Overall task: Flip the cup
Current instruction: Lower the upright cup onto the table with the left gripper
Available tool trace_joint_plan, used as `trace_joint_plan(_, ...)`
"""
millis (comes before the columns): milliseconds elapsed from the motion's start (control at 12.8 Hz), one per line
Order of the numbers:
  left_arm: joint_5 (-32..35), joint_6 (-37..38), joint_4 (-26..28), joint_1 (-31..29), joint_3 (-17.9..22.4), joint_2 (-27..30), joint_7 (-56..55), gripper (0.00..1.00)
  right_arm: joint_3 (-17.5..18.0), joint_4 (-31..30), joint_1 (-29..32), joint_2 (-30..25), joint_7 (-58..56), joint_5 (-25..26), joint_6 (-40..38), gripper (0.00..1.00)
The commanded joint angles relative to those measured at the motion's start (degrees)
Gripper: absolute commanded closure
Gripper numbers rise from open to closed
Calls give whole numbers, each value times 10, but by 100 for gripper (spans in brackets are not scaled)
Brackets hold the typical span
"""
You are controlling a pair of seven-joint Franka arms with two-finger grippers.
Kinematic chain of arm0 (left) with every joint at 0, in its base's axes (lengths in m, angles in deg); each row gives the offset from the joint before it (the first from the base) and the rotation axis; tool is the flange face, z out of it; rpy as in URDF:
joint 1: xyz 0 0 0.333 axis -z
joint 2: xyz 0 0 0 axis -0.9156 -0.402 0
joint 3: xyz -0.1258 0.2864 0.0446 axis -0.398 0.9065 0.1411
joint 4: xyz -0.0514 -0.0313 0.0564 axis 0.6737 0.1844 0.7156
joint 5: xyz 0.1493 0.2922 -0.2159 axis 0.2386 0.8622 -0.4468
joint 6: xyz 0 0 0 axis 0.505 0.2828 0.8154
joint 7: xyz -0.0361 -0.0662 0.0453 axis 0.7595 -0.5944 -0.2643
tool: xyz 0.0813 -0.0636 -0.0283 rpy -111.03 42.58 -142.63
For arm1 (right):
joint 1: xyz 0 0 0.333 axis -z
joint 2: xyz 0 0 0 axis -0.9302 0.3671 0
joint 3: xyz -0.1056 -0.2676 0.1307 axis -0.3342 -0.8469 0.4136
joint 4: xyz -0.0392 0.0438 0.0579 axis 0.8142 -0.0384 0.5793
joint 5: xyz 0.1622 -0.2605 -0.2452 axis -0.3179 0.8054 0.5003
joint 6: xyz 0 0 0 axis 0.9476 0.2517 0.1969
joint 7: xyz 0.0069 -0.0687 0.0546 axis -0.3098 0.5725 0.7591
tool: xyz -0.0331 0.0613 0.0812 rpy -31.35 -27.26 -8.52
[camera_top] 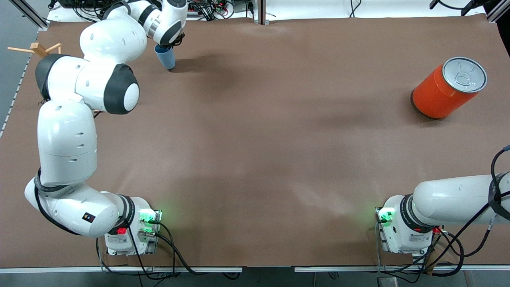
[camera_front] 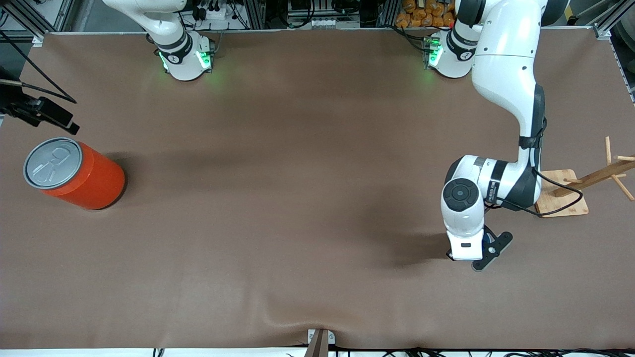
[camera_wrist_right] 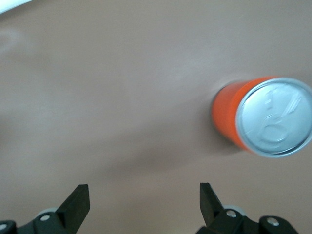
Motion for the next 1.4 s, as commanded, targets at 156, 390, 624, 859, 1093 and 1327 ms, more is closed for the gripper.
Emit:
trace_joint_plan(156, 12, -10, 5, -1, 1, 10, -23, 0, -19, 90, -10, 29, -12, -13, -51, 0)
trace_joint_plan(390, 12, -7, 1, -2, 1, 24, -18, 0, -16, 91, -23, 27, -14, 37, -61, 0)
trace_joint_plan(624, 10, 38, 3, -4, -2, 78, 22, 0, 23, 91, -19, 26, -15, 87, -62, 0)
trace_joint_plan(859, -61, 107, 7, -20, -2, 127, 206, 0, 25, 91, -18, 26, -39, 89, -74, 0)
trace_joint_plan(1093, -106, 185, 59, -55, -3, 212, 402, 0, 24, 98, -21, 26, -44, 85, -75, 0)
trace_joint_plan(1327, -118, 189, 163, -79, -3, 318, 518, 0, 23, 100, -21, 27, -54, 85, -76, 0)
